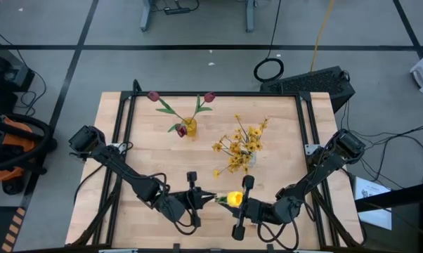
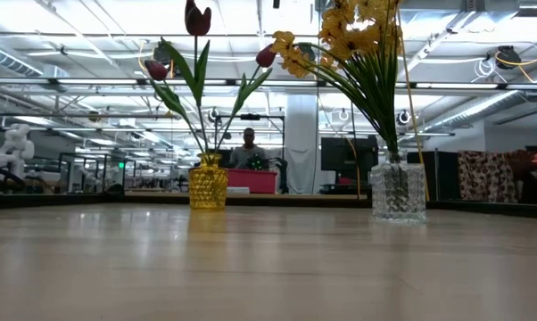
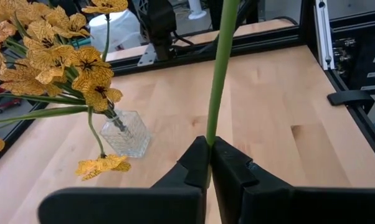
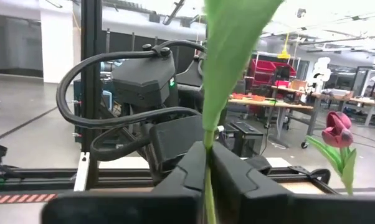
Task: Sort flowers into vase by color
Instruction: Put the yellow flower into the transparent vase
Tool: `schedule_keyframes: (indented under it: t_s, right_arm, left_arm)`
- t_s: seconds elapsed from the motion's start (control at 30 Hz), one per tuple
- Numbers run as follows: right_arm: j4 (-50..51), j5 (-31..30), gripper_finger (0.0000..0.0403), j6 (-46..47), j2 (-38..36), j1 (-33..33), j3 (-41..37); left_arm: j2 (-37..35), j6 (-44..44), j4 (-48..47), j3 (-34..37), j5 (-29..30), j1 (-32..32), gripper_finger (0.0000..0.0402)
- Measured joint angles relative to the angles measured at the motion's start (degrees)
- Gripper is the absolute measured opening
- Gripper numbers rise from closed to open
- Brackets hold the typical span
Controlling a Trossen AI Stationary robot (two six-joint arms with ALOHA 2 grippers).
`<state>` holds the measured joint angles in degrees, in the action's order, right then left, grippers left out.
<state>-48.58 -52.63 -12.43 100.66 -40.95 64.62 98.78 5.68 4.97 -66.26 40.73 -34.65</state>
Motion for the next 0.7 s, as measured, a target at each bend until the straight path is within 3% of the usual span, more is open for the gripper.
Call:
schedule_keyframes:
  t_s: [0.2, 0.4, 0.5, 0.6, 0.7]
  right_arm:
    - [0.2, -6.32, 0.0003, -3.08, -0.19, -0.61, 0.04]
    - [3.08, -11.82, 0.0002, -7.12, -4.26, -4.25, 0.04]
    - [9.32, -18.06, 0.0001, -7.74, -7.54, -7.12, -0.04]
    - [16.23, -24.16, 0.0001, -4.27, -12.4, -9.49, -2.63]
    - [24.77, -25.09, 0.0001, 5.82, -19.58, -11.24, -8.26]
  left_arm:
    - [0.0, 1.56, 0.13, 0.02, -0.07, -0.08, 0.006]
    - [0.0, 2.94, -0.44, 0.01, -1.03, -1.14, 0.0158]
    - [0.0, 2.9, -1.85, 0.02, -0.9, -1.64, 0.0202]
    - [0.0, 3.06, -3.38, 0.02, -0.66, -1.79, 0.0223]
    - [0.0, 4.33, -4.69, 0.02, -0.61, -1.69, 0.0227]
